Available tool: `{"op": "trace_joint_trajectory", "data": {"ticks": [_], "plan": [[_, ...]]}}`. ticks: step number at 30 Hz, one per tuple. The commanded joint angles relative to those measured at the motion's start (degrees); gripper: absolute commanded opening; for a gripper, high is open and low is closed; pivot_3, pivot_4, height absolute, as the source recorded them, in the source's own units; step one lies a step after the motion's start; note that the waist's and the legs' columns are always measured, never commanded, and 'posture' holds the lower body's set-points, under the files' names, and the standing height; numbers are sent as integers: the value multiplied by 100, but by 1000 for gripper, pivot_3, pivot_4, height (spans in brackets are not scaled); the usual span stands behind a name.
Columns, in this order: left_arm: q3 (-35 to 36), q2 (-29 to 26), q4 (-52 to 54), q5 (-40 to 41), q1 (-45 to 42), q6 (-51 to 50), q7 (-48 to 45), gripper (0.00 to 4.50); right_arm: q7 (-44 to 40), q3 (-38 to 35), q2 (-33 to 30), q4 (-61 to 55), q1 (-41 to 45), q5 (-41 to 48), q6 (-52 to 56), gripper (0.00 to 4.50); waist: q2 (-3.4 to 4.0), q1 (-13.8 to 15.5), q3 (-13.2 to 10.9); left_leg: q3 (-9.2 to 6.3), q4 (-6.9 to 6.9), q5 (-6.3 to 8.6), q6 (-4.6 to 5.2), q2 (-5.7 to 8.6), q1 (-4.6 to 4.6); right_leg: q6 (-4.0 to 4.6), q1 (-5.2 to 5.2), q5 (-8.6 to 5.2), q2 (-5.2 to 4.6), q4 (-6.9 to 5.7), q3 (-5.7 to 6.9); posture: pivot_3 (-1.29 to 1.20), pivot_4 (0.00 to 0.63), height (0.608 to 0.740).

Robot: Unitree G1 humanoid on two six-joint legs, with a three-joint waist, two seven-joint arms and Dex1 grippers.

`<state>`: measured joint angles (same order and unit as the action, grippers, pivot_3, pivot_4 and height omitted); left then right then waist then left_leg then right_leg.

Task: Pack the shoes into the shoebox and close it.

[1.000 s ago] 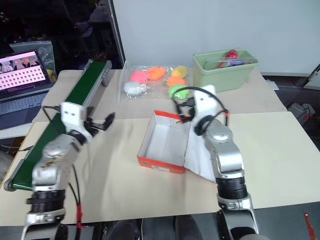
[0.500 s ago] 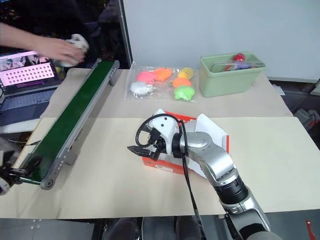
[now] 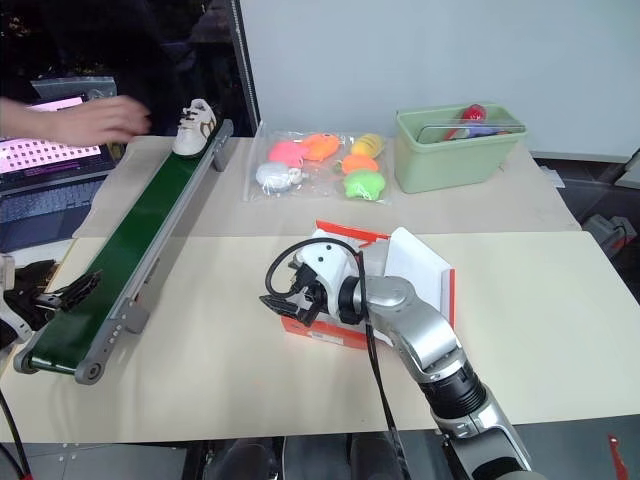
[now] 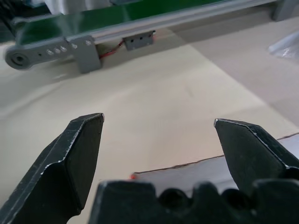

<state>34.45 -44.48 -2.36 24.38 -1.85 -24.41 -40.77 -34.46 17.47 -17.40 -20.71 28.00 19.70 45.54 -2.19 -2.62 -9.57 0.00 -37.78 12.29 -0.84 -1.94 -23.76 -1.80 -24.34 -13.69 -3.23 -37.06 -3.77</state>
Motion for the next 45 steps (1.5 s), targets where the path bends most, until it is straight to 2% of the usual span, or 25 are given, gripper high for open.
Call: {"op": "trace_joint_trajectory", "data": {"ticks": [1,10,20,26,32,36,42,45], "plan": [[-120,-17,-44,33,-200,62,30,4500,31,-272,-136,-394,-137,149,84,4477,0,10,0,0,0,0,0,1,0,0,1,0,-1,0,0,0,150,729],[-511,-82,-466,-172,-560,197,111,4500,393,-293,-139,-536,-289,109,207,4477,-2,-7,1,0,-1,0,0,0,1,0,0,0,2,-1,0,0,150,729],[-673,-505,125,62,-1287,-968,277,4500,446,-370,-111,-632,-302,219,173,4477,-10,20,0,-2,-1,0,0,4,0,-3,3,-1,0,-1,-1,0,150,729],[-906,-719,295,-67,-1476,-1462,358,4500,477,-391,-119,-585,-296,221,159,4477,-11,-15,0,-2,-1,0,0,2,0,-3,0,-1,3,-3,-2,0,150,729],[-1014,-1009,466,109,-1949,-2484,557,4500,526,-408,-76,-601,-321,242,155,4477,-12,11,0,-4,-2,0,0,3,-1,-4,2,-2,4,-3,-2,0,150,729],[-1199,-1188,401,91,-2264,-3169,687,4500,645,-629,189,-720,-246,489,251,4477,-12,13,-1,-5,-2,0,0,3,-1,-5,0,-3,6,-4,-2,0,150,729],[-1441,-1281,268,2,-2349,-3604,681,4500,726,-795,236,-838,-211,620,369,4477,-12,0,-1,-5,-2,0,0,3,-1,-5,0,-3,6,-5,-2,0,150,729],[-1708,-1325,91,-240,-2081,-3563,707,4500,779,-851,262,-923,-230,704,444,4477,-12,-4,-1,-5,-1,0,0,3,-1,-5,-1,-3,6,-6,-2,0,150,729]]}}
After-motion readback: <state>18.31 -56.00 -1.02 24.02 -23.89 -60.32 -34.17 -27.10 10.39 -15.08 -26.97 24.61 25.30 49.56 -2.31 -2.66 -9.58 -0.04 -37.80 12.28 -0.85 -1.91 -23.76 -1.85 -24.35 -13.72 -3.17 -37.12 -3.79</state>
